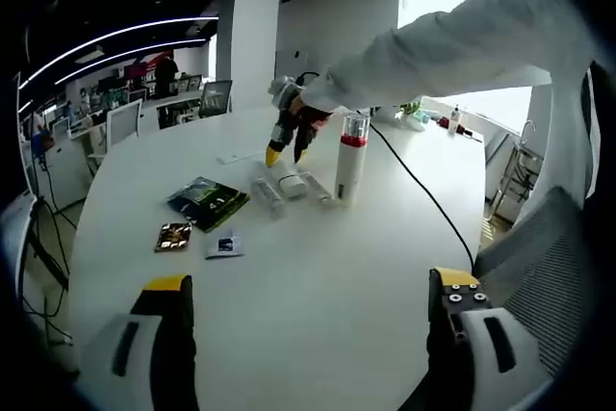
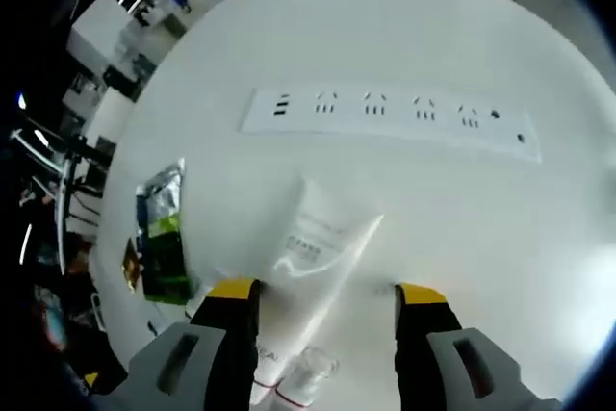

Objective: Arrange the skincare products in the storage area until every visible bottle or jar stands upright without overlapping.

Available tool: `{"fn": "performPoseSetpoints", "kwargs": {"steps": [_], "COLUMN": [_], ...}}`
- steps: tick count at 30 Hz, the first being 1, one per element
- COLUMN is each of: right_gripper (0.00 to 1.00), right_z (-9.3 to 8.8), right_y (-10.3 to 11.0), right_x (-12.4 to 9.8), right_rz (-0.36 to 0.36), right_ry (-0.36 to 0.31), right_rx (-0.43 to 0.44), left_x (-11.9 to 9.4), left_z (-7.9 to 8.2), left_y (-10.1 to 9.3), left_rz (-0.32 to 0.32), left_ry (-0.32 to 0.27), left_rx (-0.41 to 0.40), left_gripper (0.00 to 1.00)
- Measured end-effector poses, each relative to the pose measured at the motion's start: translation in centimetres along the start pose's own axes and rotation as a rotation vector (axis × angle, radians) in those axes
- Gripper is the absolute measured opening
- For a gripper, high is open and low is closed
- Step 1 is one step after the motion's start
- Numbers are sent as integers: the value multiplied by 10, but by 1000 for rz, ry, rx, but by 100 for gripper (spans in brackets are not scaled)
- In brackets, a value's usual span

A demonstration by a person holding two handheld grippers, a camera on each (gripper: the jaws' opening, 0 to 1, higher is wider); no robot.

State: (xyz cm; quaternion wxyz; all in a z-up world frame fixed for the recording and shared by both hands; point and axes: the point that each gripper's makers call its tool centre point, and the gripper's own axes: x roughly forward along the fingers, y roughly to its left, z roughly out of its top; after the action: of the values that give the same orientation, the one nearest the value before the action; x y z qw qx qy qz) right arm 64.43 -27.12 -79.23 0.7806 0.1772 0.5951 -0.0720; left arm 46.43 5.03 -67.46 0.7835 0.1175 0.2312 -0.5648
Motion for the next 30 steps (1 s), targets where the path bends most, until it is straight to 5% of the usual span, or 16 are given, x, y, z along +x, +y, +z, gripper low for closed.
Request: {"fn": "performPoseSetpoints", "kwargs": {"steps": [9, 19, 30], "right_gripper": [56, 45, 38], "right_z": [-2, -4, -5], "right_y": [3, 1, -7], "right_x": [5, 3, 5], "right_rz": [-110, -134, -183], "right_ry": [57, 85, 81], "right_rx": [3, 24, -58], "left_x": [1, 2, -1], "left_z": [-2, -6, -5], "left_y": [0, 6, 9], "left_rz": [-3, 16, 25], "left_ry": [9, 29, 17], "left_rx": [4, 1, -18], "left_gripper": [98, 98, 97]}}
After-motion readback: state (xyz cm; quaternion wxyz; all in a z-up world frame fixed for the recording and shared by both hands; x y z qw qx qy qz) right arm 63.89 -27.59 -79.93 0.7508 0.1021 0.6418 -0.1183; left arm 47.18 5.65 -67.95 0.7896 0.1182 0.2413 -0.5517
